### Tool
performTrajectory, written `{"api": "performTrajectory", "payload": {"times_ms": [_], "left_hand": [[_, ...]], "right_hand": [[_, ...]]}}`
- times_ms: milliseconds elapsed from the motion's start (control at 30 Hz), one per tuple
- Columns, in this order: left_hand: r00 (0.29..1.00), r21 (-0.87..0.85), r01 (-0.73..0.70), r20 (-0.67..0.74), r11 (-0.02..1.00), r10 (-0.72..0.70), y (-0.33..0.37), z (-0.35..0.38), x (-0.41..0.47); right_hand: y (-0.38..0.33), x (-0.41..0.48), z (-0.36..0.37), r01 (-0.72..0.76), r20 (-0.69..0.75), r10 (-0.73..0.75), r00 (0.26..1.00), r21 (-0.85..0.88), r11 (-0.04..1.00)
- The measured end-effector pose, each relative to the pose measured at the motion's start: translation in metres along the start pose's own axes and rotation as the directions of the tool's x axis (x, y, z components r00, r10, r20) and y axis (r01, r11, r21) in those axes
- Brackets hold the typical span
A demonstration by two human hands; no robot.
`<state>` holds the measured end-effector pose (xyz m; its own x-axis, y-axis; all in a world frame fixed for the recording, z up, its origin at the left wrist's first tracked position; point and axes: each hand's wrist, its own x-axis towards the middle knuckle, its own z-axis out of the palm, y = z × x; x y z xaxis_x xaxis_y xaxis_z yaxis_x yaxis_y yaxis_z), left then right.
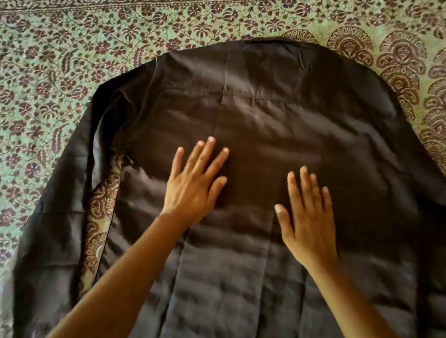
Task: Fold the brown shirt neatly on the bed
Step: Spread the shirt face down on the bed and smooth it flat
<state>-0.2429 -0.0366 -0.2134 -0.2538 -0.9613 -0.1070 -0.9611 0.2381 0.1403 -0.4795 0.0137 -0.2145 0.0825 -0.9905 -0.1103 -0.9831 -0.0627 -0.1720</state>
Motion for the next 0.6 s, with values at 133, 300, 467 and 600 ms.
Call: {"api": "performTrajectory", "payload": {"times_ms": [133,300,467,600], "left_hand": [[0.994,0.03,0.062,0.085,0.998,-0.064,-0.033,0.008,-0.035],[0.926,0.069,0.373,0.041,0.925,-0.376,-0.104,-0.016,-0.045],[0.994,0.032,0.063,0.088,0.997,-0.066,-0.022,-0.006,-0.094],[0.985,0.043,0.019,0.172,0.999,-0.026,-0.014,0.01,-0.14]], "right_hand": [[0.023,-0.025,0.01,-0.112,-0.007,0.112,0.994,-0.049,0.993],[0.048,-0.034,-0.001,-0.307,-0.05,0.306,0.951,-0.019,0.952],[0.0,-0.093,0.007,-0.044,0.022,0.044,0.999,0.025,0.999],[0.005,-0.141,0.012,-0.062,0.09,0.062,0.994,-0.005,0.998]]}}
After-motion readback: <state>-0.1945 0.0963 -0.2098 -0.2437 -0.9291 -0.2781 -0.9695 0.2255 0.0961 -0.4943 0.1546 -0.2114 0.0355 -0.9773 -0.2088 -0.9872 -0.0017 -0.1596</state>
